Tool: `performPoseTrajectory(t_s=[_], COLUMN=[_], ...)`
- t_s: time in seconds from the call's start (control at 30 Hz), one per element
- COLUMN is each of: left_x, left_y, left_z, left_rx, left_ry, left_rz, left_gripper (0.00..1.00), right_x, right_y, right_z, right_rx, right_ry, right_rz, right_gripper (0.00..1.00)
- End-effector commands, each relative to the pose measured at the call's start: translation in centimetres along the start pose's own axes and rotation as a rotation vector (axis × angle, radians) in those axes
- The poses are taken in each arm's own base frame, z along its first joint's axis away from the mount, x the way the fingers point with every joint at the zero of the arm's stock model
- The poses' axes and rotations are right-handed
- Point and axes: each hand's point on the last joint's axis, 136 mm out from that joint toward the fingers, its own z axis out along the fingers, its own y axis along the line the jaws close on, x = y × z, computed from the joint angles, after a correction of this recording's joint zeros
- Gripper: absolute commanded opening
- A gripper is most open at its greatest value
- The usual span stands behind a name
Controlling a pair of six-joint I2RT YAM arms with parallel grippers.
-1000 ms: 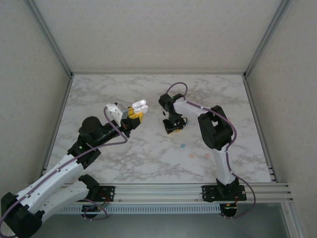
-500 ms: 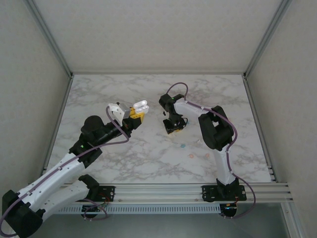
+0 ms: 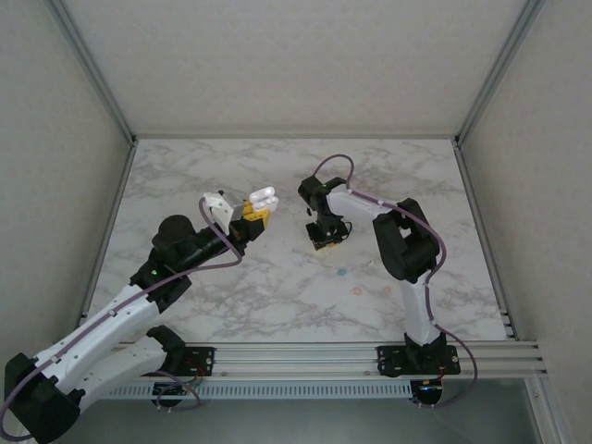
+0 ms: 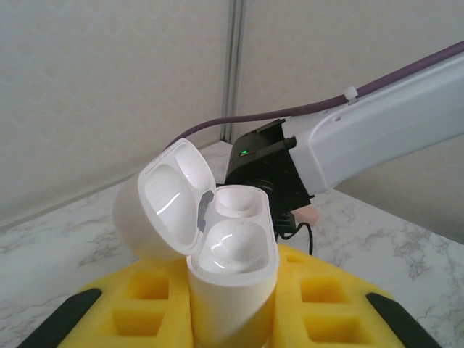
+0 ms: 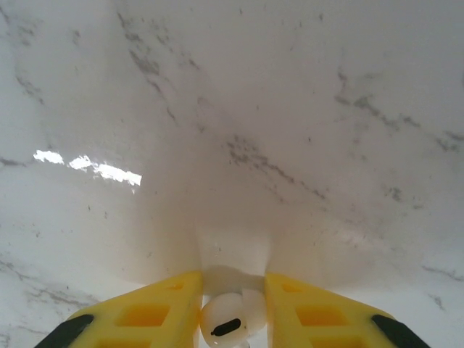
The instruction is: Insert the wireless bluetooth earbuds into the charging case
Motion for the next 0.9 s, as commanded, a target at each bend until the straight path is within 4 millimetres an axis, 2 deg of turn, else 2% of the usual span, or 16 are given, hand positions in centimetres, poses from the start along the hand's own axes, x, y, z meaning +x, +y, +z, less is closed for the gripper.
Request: performPoseTrajectory(t_s=[0.0, 0.33, 0.67, 0.87], left_x=[-1.0, -0.8, -0.9, -0.7], left_y=[-0.1, -0.1, -0.1, 0.0], left_z=[0.1, 0.3, 0.4, 0.4], left_rx=[-0.004, -0.003, -0.003, -0.005], left_ry=[-0.026, -0.014, -0.013, -0.007], left_rz=[0.009, 0.008, 0.009, 0.007], left_gripper=[0.14, 0.14, 0.14, 0.14], right_x=[0.5, 1.8, 1.9, 1.5], right_y=[0.2, -0.6, -0.2, 0.0], right_z=[-1.2, 0.4, 0.8, -0.3], right_rx=[-0.009, 0.033, 0.013, -0.006], right_ry=[-0.020, 0.042, 0.051, 0.015], right_rz=[0.028, 0.027, 0.038, 0.068], right_gripper=[0.28, 0.39, 0.34, 0.30])
